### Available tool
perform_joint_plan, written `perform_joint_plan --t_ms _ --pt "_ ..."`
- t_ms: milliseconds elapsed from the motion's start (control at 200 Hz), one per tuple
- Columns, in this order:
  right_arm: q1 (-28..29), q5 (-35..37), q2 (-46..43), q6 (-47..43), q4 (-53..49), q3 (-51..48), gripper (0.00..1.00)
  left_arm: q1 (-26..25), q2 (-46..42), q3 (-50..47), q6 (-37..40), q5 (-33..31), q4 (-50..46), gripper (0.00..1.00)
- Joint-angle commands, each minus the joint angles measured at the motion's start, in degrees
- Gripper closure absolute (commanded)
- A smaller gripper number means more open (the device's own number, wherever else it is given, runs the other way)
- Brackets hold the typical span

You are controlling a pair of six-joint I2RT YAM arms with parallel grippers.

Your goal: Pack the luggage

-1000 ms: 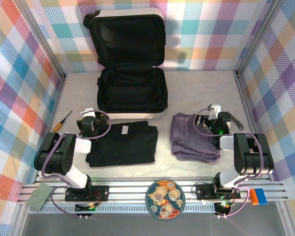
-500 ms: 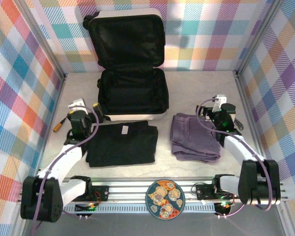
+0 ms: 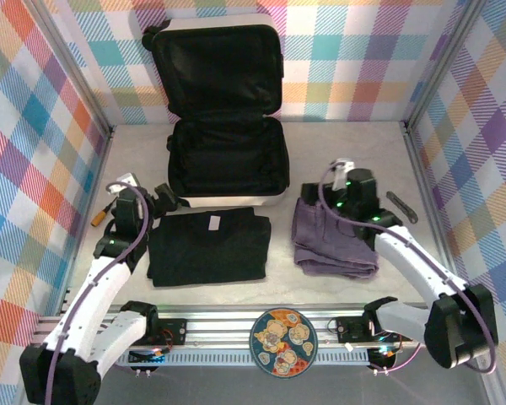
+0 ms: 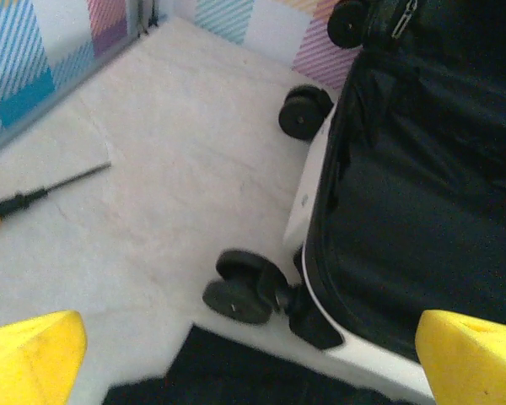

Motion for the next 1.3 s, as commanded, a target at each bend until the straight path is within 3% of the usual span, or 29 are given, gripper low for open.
perform_joint_plan --t_ms 0,150,380,755,1060,1300 --pt "6.74 0.53 3.03 9.15 -2.42 1.00 0.06 -0.64 -1.18 3.04 -8.85 0.54 -16.10 0.00" --pt "15.65 4.02 8.61 14.23 -3.93 1.85 0.06 -0.73 0.47 3.38 -14.68 2.11 -27.00 0.01" --pt "21.57 2.64 18.06 20.23 -3.66 2.90 0.07 -0.74 3.46 -2.19 -16.55 7.98 -27.20 0.02" --pt "25.52 1.04 31.69 22.92 -6.32 12.10 0.11 -0.64 10.27 -8.30 -16.46 12.02 -19.43 0.02" --pt "27.37 2.43 35.77 23.96 -11.25 15.45 0.11 -0.55 17.71 -7.54 -15.68 13.23 -17.62 0.02" --pt "30.13 0.48 38.69 23.81 -10.68 18.10 0.13 -0.89 18.86 -9.20 -14.71 19.57 -14.39 0.07"
